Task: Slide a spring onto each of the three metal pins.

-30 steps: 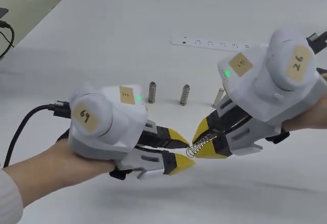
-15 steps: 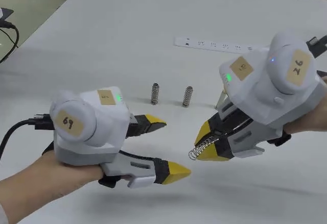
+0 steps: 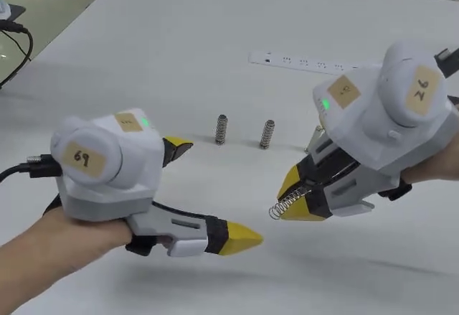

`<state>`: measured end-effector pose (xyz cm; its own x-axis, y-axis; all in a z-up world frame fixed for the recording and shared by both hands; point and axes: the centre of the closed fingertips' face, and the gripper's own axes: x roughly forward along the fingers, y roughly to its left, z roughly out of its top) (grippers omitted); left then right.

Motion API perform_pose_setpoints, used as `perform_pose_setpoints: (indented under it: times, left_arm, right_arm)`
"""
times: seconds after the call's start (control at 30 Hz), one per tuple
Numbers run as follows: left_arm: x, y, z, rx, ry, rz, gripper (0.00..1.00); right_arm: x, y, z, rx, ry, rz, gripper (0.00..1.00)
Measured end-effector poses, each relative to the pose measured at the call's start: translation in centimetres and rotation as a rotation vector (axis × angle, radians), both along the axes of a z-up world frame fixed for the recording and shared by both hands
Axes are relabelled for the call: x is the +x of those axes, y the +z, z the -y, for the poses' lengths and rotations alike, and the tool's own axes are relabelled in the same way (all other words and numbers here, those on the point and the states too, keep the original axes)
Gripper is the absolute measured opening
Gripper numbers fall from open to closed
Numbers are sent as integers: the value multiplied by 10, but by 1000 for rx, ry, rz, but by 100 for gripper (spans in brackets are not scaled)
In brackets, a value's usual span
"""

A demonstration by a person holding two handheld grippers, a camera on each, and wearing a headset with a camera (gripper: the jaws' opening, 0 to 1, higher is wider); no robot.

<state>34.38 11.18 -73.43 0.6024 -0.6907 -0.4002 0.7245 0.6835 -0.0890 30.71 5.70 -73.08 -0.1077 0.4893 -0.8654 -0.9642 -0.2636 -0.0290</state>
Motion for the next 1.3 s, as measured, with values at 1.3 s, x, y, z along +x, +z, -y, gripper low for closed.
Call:
perform_pose_setpoints:
  times: [1.3]
  left_arm:
    - [5,-17,-19,43,41,-17,98]
  right_arm:
    - [142,20,55,-193,-46,138,8]
